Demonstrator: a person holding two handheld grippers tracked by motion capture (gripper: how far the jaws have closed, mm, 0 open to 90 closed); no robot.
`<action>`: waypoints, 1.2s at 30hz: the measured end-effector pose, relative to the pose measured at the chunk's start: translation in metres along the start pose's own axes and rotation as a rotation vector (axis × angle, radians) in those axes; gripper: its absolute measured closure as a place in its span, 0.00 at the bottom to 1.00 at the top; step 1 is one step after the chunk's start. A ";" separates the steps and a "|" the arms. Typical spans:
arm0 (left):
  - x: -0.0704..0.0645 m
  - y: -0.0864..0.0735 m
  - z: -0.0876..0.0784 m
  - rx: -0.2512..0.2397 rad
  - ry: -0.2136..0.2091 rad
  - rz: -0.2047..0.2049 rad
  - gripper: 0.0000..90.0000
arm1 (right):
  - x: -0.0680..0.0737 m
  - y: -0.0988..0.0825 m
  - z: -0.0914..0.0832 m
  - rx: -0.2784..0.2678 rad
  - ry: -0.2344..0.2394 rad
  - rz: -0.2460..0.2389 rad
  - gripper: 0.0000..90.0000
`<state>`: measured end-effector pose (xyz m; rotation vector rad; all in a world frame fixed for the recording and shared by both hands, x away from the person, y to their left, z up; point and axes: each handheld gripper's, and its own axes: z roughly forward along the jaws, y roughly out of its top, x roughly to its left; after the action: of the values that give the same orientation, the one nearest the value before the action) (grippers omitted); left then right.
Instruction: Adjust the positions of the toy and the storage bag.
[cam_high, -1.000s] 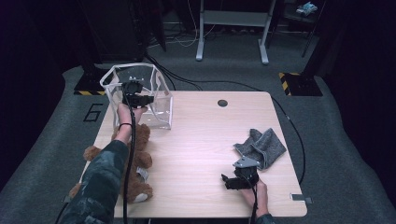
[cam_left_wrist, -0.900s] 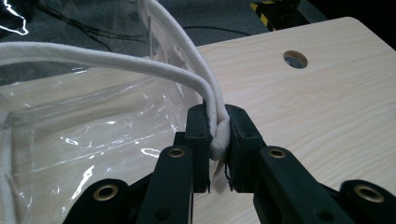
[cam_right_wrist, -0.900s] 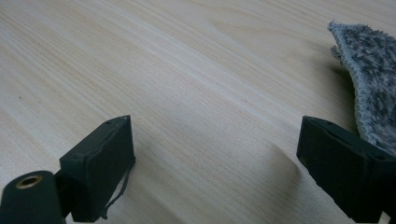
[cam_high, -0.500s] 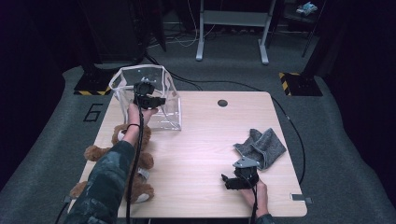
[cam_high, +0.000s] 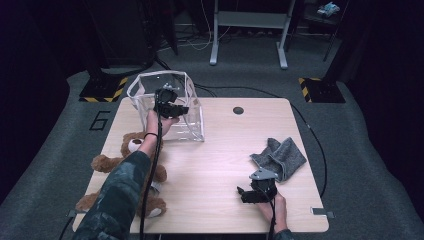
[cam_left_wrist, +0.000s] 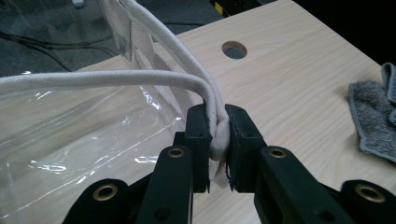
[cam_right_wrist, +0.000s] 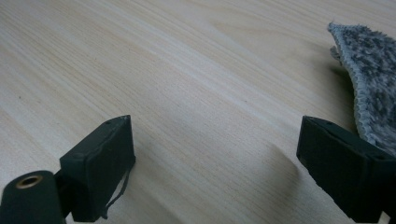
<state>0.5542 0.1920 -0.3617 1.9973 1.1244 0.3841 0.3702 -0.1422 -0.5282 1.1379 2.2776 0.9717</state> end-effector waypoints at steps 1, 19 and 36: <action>0.000 0.000 0.000 0.008 -0.004 0.009 0.87 | 0.000 0.000 0.000 0.000 0.000 0.002 0.11; 0.051 0.008 -0.081 -0.124 0.155 -0.135 0.27 | 0.000 0.000 0.000 0.000 0.002 -0.001 0.11; 0.107 -0.006 -0.074 -0.029 0.344 -0.297 0.29 | -0.001 0.000 0.000 0.005 0.007 -0.002 0.12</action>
<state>0.5672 0.3181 -0.3312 1.7426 1.5949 0.5975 0.3708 -0.1423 -0.5280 1.1361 2.2873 0.9712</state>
